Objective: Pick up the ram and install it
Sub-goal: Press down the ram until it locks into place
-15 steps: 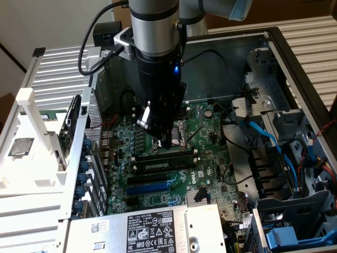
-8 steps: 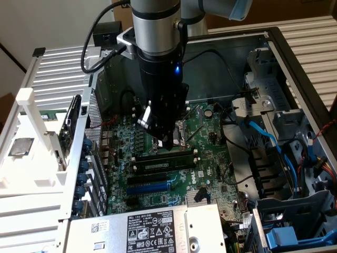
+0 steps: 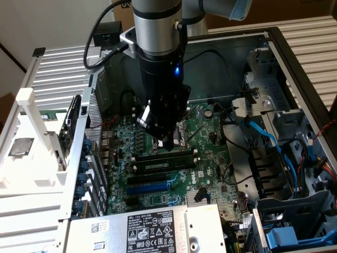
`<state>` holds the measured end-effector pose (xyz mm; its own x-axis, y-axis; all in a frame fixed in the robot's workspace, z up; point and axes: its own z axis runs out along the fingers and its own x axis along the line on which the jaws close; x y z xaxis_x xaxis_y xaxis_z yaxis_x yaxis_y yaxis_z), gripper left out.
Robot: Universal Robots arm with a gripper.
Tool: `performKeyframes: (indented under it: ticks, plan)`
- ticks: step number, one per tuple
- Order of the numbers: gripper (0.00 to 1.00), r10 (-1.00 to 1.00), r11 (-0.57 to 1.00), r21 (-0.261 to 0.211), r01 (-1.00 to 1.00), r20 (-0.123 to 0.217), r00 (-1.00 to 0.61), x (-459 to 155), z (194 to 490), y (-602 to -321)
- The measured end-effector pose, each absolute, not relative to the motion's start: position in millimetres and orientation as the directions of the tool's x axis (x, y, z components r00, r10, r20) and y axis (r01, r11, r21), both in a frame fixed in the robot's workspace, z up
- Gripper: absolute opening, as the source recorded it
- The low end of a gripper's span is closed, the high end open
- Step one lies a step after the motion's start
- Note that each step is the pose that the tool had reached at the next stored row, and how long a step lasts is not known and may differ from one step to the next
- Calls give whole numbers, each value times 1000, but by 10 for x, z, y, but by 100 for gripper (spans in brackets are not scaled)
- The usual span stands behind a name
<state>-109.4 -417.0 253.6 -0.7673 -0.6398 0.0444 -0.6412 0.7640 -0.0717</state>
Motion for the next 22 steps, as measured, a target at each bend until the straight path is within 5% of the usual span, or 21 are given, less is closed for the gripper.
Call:
performKeyframes:
  ticks: [22]
  plan:
    - [10,-315,946,-72,-318,44,-948,-1093,2515,-4171]
